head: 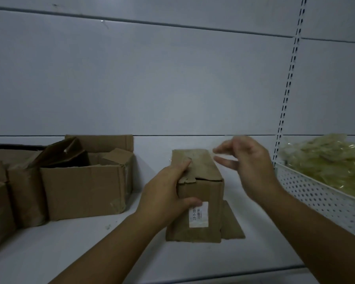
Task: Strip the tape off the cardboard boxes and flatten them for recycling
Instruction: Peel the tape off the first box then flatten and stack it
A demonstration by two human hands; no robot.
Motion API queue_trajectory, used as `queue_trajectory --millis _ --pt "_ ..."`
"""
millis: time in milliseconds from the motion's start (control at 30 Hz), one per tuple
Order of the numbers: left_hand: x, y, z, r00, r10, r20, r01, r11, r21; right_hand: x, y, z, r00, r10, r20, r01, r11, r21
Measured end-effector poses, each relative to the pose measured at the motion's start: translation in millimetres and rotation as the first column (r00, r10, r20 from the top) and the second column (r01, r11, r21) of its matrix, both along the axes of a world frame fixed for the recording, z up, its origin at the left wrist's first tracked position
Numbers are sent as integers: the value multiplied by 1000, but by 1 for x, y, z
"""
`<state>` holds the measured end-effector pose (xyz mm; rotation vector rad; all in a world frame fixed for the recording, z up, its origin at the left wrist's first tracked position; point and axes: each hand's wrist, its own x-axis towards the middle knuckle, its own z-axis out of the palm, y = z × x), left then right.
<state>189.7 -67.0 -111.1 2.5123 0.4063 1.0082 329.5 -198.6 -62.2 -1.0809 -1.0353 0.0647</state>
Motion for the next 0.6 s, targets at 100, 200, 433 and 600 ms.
queue_trajectory --millis 100,200,433,600 --pt "-1 -2 3 1000 -22 20 20 997 73 13 3 20 969 37 -244 -49 998 -44" --pt "-7 7 16 989 -129 -79 134 989 60 22 7 25 932 115 -342 -150 986 -78" --pt "-24 16 68 950 46 -310 -15 995 102 32 10 25 914 115 -390 -163 982 -93" --pt "9 -34 65 838 226 -497 -46 936 349 32 24 20 912 45 -407 -110 984 -138"
